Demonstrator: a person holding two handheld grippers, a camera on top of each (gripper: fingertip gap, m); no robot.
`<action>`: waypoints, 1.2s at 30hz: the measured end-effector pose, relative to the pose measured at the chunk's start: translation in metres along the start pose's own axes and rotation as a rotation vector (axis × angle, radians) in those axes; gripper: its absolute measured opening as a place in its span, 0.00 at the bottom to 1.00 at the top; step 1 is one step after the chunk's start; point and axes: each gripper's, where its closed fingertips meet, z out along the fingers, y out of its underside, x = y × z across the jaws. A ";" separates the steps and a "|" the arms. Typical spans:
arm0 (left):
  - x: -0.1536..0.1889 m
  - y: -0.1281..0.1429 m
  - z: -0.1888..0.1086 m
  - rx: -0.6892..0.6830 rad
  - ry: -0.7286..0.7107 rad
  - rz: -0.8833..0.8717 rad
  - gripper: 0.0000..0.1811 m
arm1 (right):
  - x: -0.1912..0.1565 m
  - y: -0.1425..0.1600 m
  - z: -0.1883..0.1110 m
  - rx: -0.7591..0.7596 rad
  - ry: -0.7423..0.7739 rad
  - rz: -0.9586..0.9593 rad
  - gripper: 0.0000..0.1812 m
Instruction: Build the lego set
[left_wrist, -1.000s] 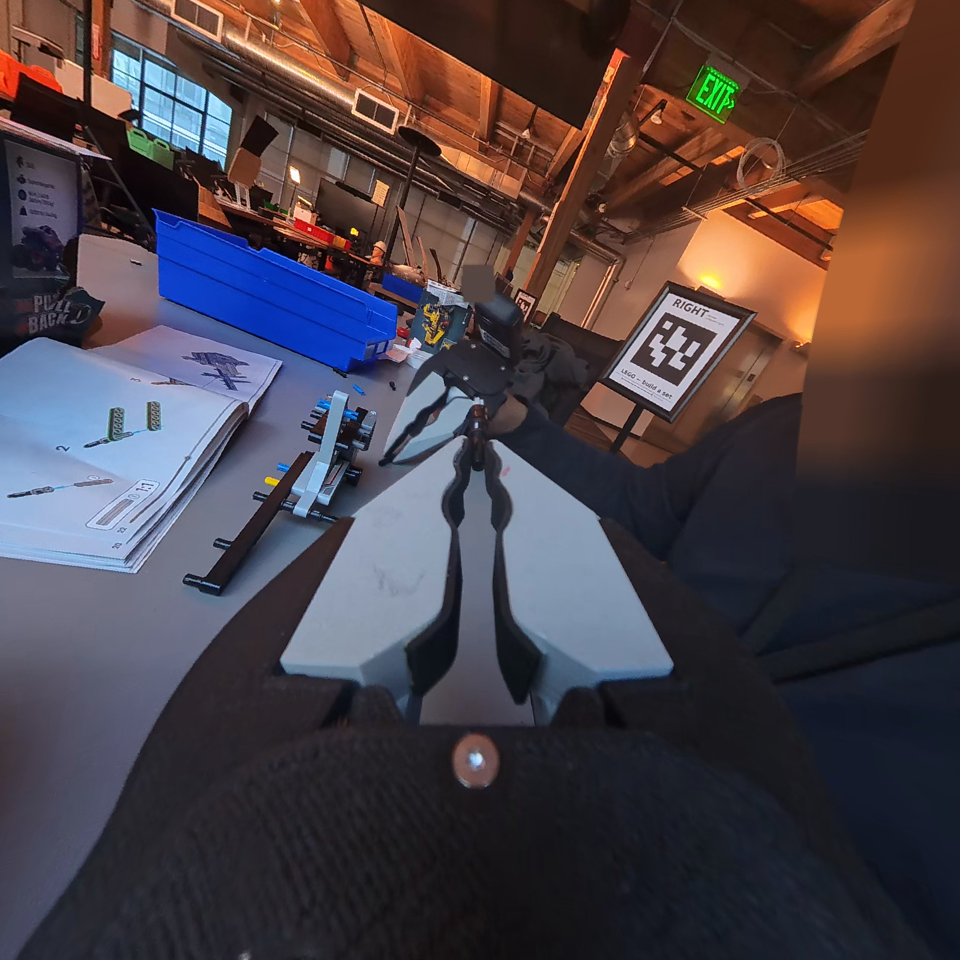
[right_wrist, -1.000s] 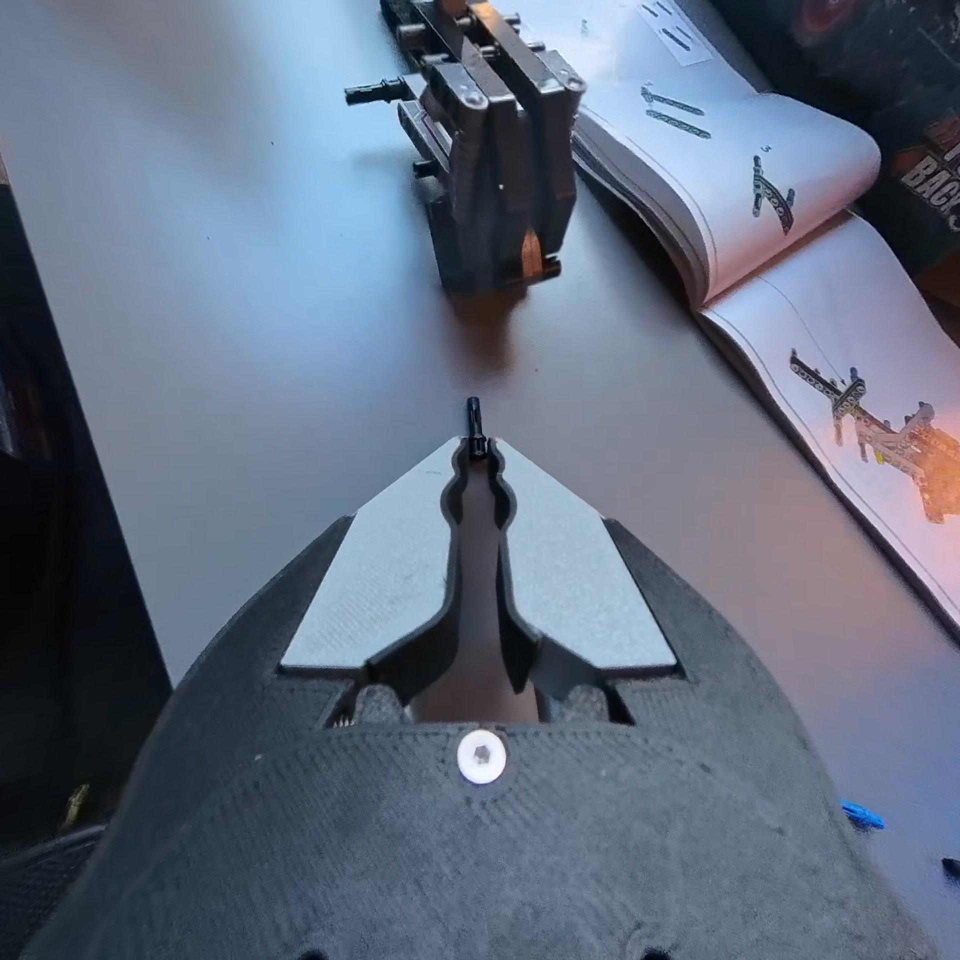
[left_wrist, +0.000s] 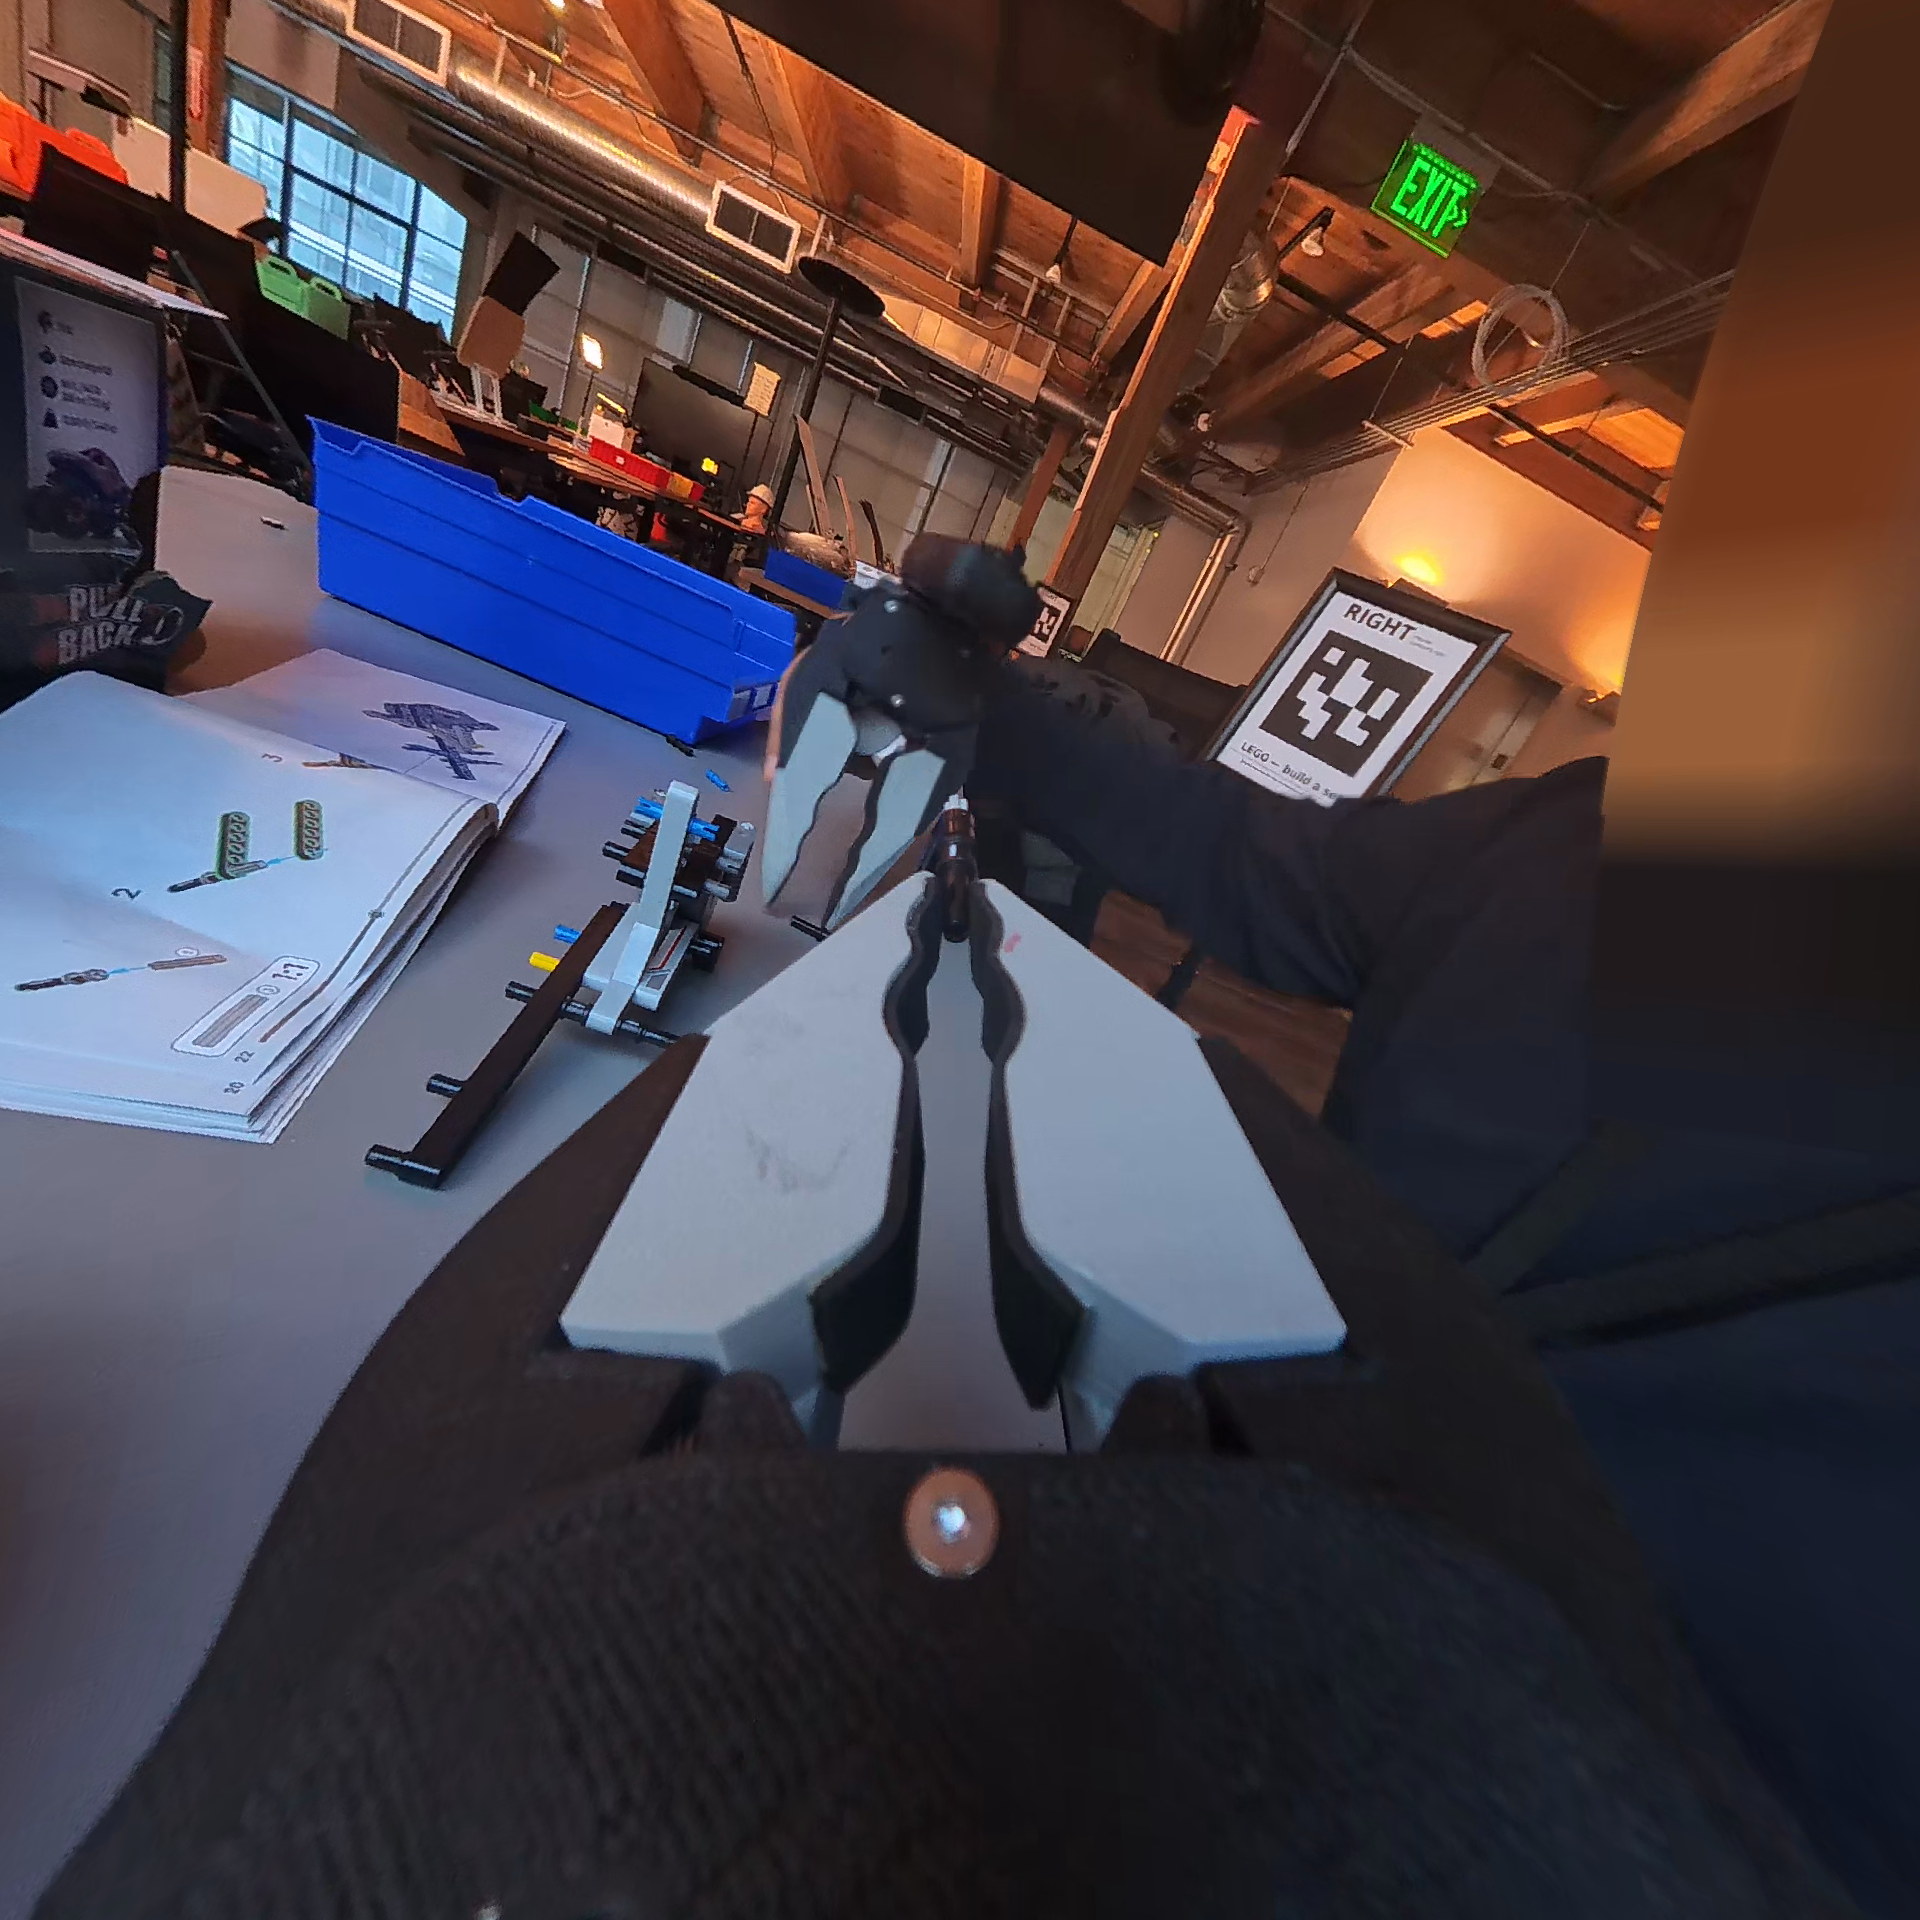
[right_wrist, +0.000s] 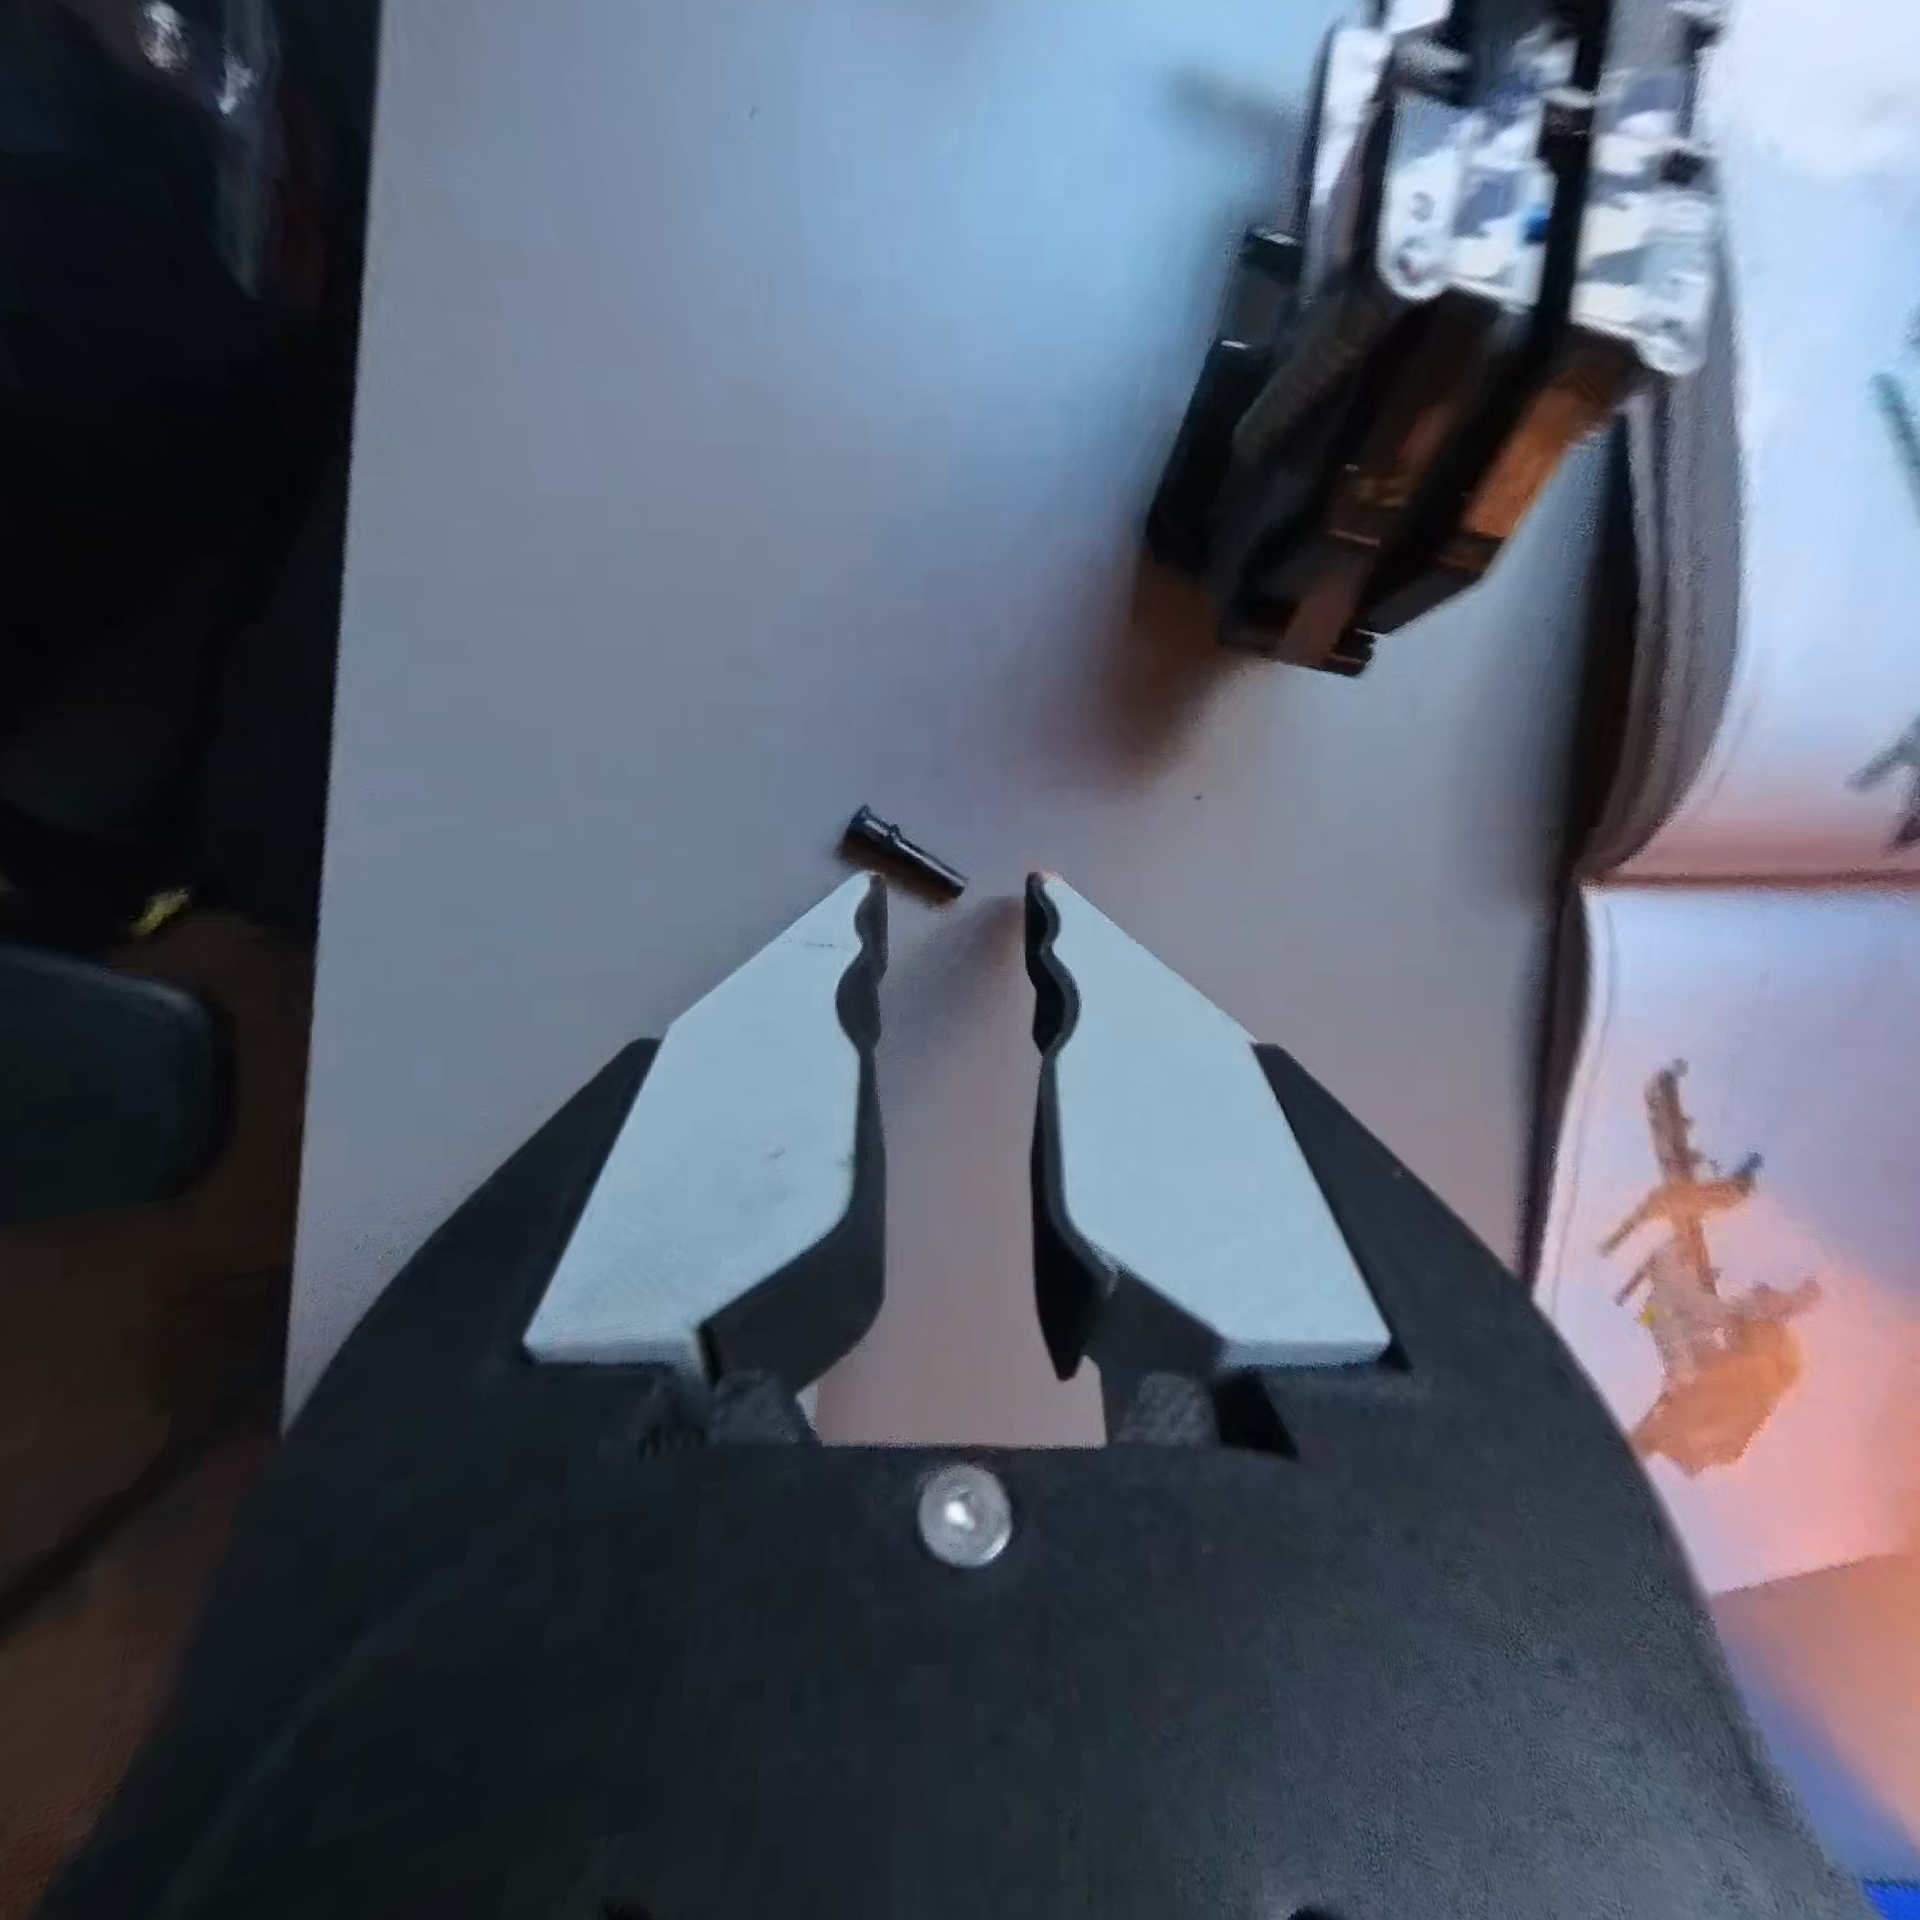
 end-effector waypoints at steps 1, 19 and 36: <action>0.000 0.000 0.000 0.000 0.000 -0.001 0.02 | -0.002 -0.003 0.002 -0.001 -0.047 -0.005 0.13; 0.006 0.001 -0.001 -0.003 0.035 -0.001 0.01 | -0.004 0.001 0.000 0.137 0.107 0.298 0.01; -0.002 0.000 -0.001 0.001 -0.004 -0.023 0.02 | 0.030 -0.034 -0.025 0.489 0.290 0.228 0.01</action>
